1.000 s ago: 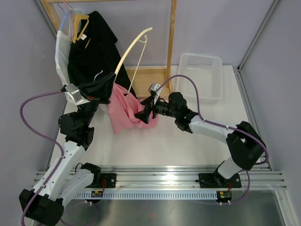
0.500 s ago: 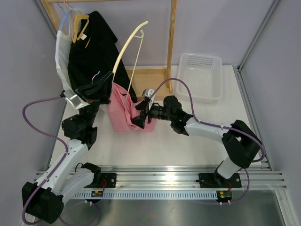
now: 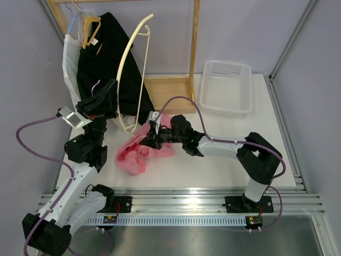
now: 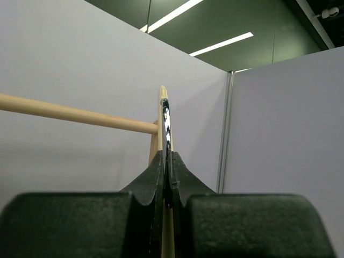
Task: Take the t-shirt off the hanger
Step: Remove the tshirt from the hanger
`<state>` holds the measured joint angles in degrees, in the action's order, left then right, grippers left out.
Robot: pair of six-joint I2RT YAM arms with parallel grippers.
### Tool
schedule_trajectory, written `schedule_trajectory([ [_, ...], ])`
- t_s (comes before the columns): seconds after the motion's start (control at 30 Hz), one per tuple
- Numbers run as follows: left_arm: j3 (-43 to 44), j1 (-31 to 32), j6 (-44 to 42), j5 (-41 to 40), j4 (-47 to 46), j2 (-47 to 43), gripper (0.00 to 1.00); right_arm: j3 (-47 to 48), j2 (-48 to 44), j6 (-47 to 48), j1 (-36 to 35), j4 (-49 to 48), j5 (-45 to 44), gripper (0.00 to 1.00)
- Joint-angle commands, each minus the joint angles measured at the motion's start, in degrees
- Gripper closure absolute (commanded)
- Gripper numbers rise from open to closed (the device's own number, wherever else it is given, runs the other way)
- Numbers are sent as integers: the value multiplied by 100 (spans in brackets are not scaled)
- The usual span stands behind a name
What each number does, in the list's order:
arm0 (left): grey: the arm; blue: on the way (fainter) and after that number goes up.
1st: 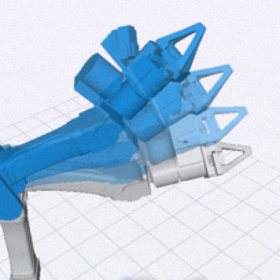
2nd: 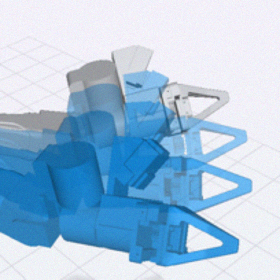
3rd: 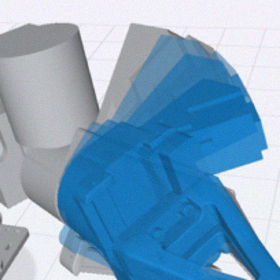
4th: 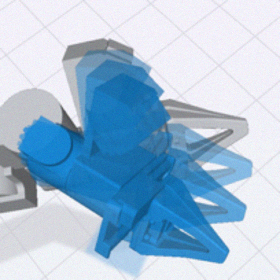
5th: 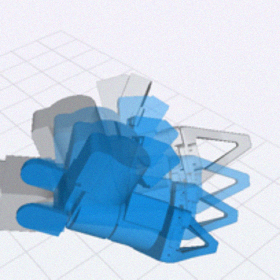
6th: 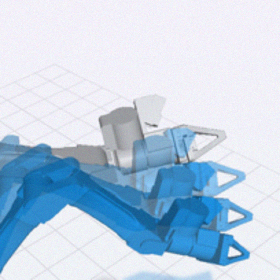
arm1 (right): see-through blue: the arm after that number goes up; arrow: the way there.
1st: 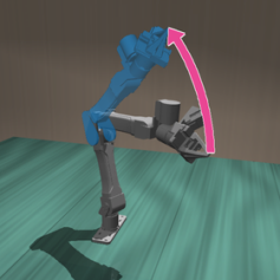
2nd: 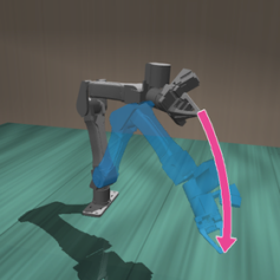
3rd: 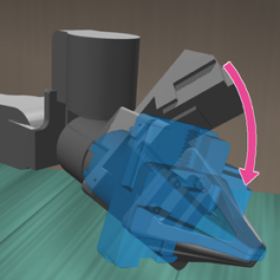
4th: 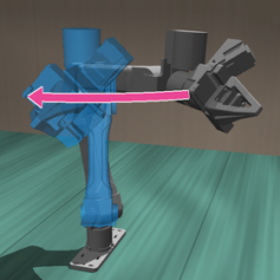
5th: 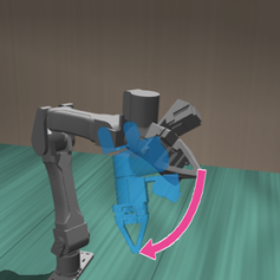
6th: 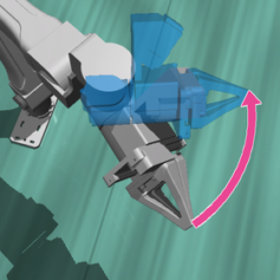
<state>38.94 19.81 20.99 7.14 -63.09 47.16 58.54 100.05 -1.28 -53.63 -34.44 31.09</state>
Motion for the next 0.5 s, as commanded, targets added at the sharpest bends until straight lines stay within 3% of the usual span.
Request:
schedule_trajectory([
  [0.0,237,23,-209,-283,-398,-180,100,263,23,284,-43,102,-190,89],
  [0.1,307,23,-429,-274,-143,-242,100,123,-29,356,-34,288,-690,89],
  [0.2,509,23,-736,-362,916,-373,100,-124,-144,374,-34,279,-1095,89],
  [0.37,458,23,-1106,-547,2054,-646,100,86,-65,260,-34,1166,-2157,89],
  [0.43,299,23,-1115,-591,2327,-760,100,262,154,172,-34,1693,-2300,75],
  [0.47,90,23,-1124,-556,2362,-795,100,402,225,163,-43,1842,-2309,62],
])
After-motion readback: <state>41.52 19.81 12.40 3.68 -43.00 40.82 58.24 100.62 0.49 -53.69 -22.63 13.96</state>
